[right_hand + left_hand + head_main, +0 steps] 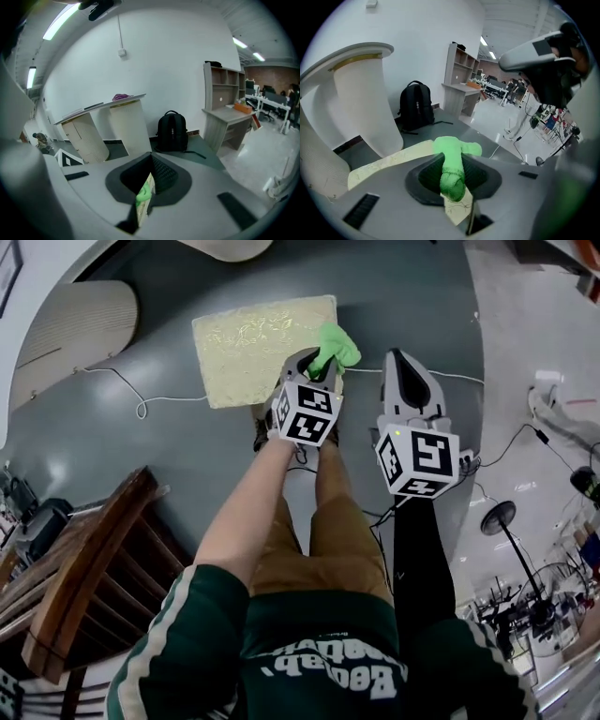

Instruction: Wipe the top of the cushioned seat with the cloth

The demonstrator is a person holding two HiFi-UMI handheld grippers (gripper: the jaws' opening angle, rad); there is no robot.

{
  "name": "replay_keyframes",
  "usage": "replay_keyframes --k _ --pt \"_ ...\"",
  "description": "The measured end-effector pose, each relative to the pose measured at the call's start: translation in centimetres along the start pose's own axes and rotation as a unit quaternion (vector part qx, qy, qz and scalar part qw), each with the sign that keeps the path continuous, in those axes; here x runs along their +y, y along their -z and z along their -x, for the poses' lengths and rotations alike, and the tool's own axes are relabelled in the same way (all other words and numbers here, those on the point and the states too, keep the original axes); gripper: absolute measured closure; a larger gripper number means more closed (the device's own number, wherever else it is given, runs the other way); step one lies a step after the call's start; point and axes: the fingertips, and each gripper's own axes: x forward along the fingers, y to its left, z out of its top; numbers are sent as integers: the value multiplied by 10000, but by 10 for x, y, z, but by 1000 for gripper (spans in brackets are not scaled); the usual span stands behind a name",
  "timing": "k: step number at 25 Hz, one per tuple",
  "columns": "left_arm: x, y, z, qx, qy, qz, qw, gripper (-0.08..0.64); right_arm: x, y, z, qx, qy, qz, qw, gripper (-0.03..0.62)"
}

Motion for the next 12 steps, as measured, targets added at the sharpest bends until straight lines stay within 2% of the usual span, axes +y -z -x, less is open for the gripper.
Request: replay_keyframes --k 3,7,12 --pt "-10 13 -25 320 14 -203 9993 459 -11 8 4 27 -30 -75 10000 584" --pt "-7 48 -49 1016 -114 -347 9942 460 -18 17 9 62 -65 -139 9999 584" --pt "0 53 -46 1034 -201 -333 9939 460 -21 24 11 74 -84 -176 9998 584"
